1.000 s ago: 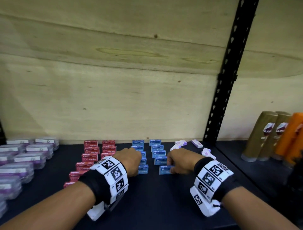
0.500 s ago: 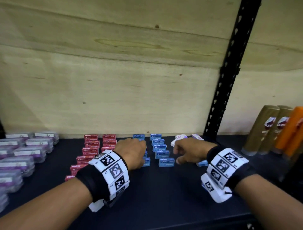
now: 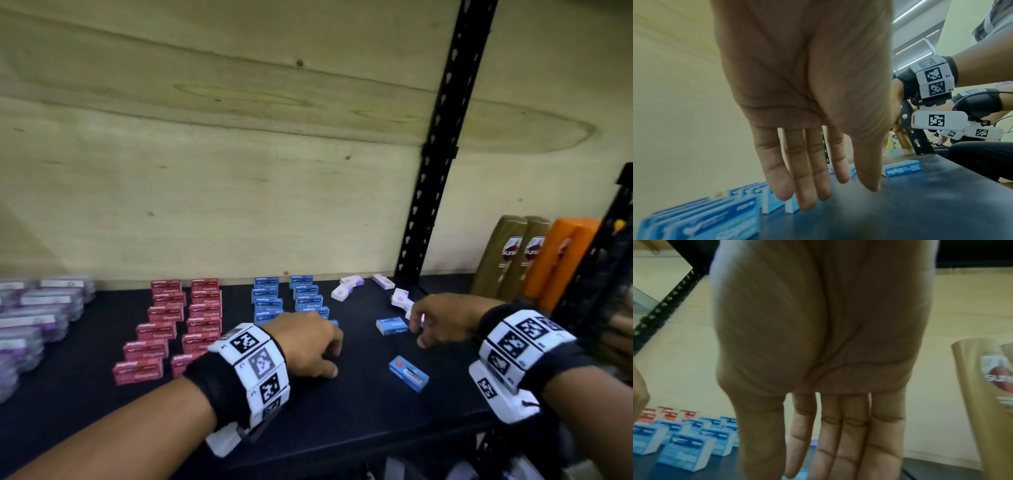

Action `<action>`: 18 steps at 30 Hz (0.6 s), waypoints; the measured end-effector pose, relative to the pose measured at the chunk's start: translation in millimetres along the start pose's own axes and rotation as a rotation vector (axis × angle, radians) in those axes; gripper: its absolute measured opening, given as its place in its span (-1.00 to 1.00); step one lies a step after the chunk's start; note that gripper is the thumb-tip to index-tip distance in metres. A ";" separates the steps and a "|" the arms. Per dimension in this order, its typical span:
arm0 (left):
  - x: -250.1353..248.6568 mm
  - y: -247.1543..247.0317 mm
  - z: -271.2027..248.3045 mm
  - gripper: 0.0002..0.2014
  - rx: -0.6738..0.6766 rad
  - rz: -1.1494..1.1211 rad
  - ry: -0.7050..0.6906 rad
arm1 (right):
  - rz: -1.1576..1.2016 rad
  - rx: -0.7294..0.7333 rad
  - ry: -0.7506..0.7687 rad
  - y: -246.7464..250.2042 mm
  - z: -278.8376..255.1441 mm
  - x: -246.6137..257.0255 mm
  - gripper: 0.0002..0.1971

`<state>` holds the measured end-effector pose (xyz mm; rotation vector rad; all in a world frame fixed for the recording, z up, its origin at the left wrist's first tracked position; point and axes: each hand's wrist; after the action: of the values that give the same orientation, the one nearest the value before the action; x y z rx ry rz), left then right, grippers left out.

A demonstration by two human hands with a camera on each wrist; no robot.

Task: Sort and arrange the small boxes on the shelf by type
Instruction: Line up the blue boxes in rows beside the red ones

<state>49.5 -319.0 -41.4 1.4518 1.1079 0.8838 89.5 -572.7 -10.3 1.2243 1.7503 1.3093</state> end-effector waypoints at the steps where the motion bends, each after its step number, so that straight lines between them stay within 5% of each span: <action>1: -5.5 0.6 2.5 -0.71 -0.006 -0.007 -0.013 | -0.005 -0.017 0.000 0.2 -0.8 -3.7 -0.79; 18: -72.2 -1.9 48.5 -0.50 0.034 0.019 -0.255 | 0.007 0.008 0.097 -5.9 32.3 -14.0 -0.48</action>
<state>73.3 -402.3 -48.6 1.5568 0.9238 0.6732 121.2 -574.2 -26.6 1.1896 1.8213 1.3878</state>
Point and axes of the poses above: each hand's wrist, its own z-axis towards the middle knuckle, its own y-axis out of the back of the hand, x = y × z, and after that the axes turned 15 degrees about y, right-handed
